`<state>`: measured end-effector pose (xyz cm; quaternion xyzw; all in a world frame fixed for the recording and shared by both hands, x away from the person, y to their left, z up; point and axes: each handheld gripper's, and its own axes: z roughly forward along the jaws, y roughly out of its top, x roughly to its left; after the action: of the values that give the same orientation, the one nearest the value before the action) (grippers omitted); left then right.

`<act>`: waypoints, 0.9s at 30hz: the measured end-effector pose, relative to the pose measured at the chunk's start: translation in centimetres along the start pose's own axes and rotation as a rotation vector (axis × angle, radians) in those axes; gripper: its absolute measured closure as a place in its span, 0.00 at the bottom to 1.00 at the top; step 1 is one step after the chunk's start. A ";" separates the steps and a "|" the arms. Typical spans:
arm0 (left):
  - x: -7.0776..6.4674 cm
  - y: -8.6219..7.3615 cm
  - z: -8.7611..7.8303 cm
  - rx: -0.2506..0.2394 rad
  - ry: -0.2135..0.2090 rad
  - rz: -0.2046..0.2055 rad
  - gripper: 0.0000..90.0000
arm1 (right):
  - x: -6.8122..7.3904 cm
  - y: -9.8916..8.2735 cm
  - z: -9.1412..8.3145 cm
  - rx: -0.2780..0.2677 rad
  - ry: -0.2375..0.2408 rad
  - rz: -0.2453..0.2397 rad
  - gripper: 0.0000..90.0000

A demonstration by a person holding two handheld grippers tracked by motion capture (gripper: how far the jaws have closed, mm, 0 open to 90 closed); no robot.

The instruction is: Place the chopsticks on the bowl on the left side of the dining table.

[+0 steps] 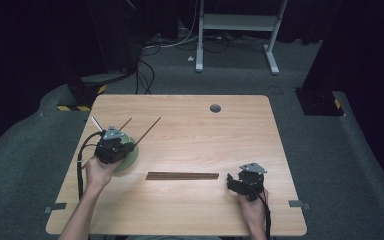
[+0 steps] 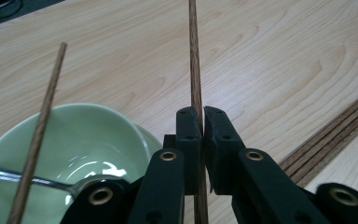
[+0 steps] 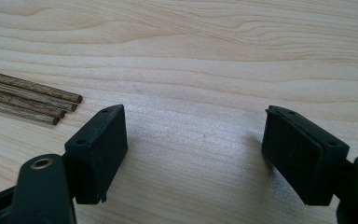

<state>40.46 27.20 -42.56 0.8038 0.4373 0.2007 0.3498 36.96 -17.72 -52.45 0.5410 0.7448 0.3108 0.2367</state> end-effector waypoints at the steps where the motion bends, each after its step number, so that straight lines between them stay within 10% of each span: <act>1: 0.2 -0.1 -0.2 0.000 0.003 -0.002 0.94 | 0.0 0.0 0.0 0.000 0.000 0.000 0.24; 27: 3.7 -1.2 -1.6 0.096 0.156 0.007 0.94 | 0.0 0.0 0.0 0.000 0.000 0.000 0.24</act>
<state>40.79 31.41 -42.31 0.8030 0.4696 0.2427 0.2753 36.96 -17.72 -52.45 0.5409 0.7449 0.3108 0.2367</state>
